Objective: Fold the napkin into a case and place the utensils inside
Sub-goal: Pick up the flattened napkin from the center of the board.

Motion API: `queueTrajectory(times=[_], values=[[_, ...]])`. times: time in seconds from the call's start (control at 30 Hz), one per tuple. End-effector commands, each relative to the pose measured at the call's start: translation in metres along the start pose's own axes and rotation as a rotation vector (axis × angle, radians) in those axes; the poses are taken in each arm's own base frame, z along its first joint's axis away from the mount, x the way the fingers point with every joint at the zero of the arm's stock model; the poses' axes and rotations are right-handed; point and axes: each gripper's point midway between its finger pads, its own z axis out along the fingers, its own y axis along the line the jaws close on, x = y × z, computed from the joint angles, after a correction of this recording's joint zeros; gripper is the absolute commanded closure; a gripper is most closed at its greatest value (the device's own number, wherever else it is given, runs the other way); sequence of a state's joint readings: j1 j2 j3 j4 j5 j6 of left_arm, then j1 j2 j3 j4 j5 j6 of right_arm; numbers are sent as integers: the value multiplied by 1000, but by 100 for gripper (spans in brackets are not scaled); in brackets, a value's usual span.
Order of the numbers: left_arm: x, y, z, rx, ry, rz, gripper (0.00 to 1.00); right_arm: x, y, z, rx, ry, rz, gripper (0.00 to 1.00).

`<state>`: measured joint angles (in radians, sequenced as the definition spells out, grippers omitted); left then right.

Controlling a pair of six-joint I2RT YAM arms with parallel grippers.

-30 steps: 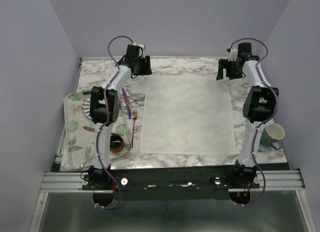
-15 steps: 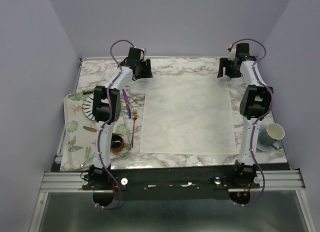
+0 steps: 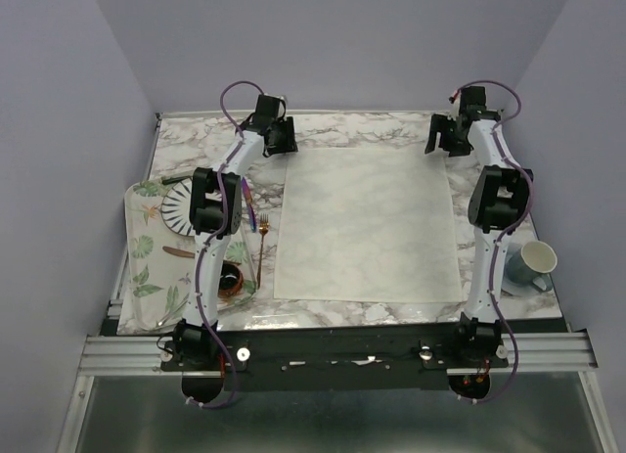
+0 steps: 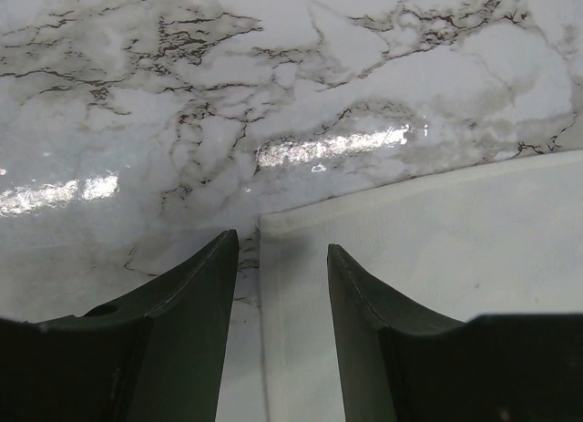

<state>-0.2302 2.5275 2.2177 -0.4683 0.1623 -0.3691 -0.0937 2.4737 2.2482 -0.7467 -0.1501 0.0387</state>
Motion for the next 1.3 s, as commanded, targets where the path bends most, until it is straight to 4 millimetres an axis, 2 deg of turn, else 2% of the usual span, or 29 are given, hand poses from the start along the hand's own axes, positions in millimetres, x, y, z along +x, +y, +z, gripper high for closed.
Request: queueTrajectory(times=[0.0,0.17,0.3,0.37,0.57,0.73,0.87,1.1,1.2,1.27], values=[[10,12,8,-48,29,-25,46,12,-9,21,23,26,42,19],[21,13,14,-44,56,-41,47,13,-8,24,33,35,31,27],[25,13,16,-46,65,-43,48,19,-7,29,67,60,17,42],[28,13,18,-43,73,-42,49,19,-7,31,70,64,16,45],[32,8,25,-13,84,-35,58,20,0,32,27,76,-1,53],[24,1,28,25,68,-1,69,23,10,33,-29,80,-28,63],[25,-4,30,41,73,26,68,24,16,31,-59,82,-36,67],[41,-2,32,13,118,21,69,24,18,29,-69,79,-70,89],[40,1,32,-12,115,24,60,23,17,28,-65,76,-74,99],[39,7,29,-50,113,33,58,24,17,29,-63,79,-73,99]])
